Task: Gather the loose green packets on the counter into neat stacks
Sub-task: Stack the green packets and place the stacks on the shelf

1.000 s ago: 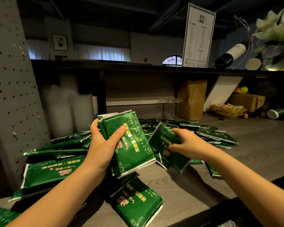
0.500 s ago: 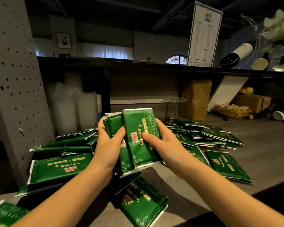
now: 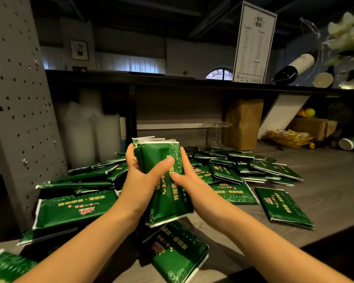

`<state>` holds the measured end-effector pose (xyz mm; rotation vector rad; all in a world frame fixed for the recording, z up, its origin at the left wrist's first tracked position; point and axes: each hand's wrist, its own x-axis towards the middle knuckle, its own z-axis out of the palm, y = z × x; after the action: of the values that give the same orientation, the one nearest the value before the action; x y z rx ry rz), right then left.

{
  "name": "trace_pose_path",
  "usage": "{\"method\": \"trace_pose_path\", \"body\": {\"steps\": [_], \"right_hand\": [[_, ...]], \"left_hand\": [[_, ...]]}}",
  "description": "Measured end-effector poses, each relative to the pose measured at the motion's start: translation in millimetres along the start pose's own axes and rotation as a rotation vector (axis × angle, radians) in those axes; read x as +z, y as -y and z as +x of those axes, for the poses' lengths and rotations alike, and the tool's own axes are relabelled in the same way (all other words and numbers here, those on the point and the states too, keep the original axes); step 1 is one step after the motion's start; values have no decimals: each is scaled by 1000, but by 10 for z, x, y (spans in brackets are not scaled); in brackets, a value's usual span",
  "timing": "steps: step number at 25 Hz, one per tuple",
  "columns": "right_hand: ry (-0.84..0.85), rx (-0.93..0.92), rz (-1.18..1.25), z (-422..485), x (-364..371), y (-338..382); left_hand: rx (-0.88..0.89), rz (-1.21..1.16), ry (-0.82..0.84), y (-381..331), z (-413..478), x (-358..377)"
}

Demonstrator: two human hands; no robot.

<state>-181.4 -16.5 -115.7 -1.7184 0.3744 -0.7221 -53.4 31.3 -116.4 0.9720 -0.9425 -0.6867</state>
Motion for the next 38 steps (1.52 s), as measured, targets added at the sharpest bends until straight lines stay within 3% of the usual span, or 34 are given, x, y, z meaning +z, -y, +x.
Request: {"method": "trace_pose_path", "body": {"steps": [3,7,10,12,15,29,34,38], "right_hand": [[44,-35,-108,8,-200,57],[-293,2,-624,214,-722,-56],[-335,349,-1137,337,-1184,-248],[-292,532,-1223,366,-1338,-385],[-266,582,-1227,368,-1340,-507],[-338,385,-947,266,-1070,-204],[-396,205,-748,165,-1039,-213],[-525,-19,-279,107,-947,-5]], "left_hand": [[-20,56,-41,18,-1,-17],[-55,62,-44,0,6,-39],[-54,43,-53,-20,14,-46],[-65,42,-63,-33,4,-50],[-65,39,-77,-36,9,-53],[-61,37,-105,-44,39,-73],[-91,51,-91,-13,33,-64],[-102,65,-95,-11,40,-74]]}}
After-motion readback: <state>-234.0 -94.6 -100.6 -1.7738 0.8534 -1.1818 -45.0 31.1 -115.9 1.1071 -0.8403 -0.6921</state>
